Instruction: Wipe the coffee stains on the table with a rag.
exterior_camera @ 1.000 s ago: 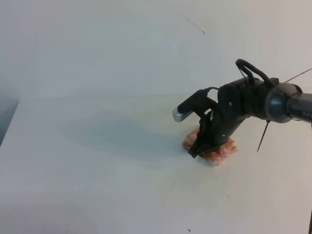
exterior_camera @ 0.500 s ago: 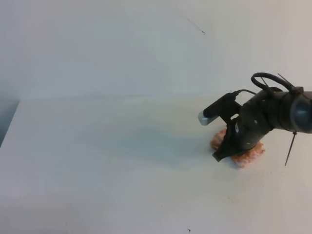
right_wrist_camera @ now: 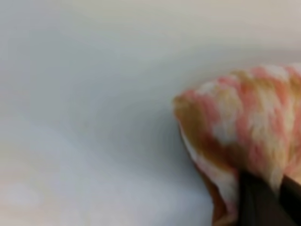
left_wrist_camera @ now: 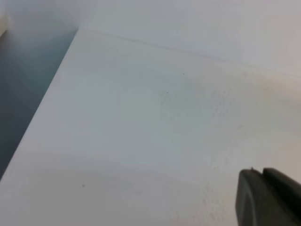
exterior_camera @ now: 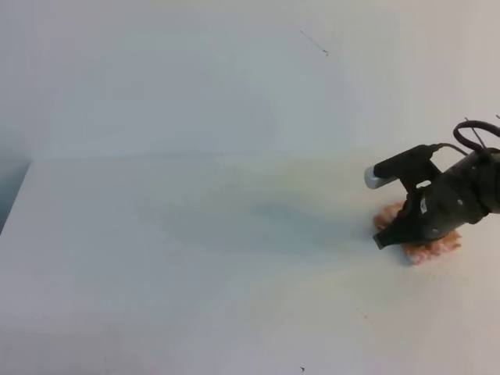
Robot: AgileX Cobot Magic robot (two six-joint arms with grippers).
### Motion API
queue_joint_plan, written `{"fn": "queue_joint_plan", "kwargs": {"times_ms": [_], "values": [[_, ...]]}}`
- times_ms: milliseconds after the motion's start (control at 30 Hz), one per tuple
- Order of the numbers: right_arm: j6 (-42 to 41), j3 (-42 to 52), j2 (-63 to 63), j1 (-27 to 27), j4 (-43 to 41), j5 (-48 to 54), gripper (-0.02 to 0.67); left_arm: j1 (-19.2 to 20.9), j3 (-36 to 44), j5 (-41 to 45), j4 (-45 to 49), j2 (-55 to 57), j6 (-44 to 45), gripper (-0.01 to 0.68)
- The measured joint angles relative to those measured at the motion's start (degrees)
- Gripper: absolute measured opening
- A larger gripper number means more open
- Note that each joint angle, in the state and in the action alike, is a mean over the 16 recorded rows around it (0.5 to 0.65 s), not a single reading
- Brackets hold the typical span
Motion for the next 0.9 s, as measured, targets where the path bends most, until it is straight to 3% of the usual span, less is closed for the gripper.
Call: {"fn": "queue_joint_plan", "kwargs": {"times_ms": [433, 900], "values": [[-8.1, -4.3, 2.4, 8.0, 9.5, 0.7, 0.028, 0.0, 0.0, 0.0, 0.0, 0.0, 0.0, -0.001], [6.4, 6.2, -14.8, 11.8, -4.3, 5.9, 0.027, 0.0, 0.0, 0.0, 0.0, 0.0, 0.0, -0.001]]}}
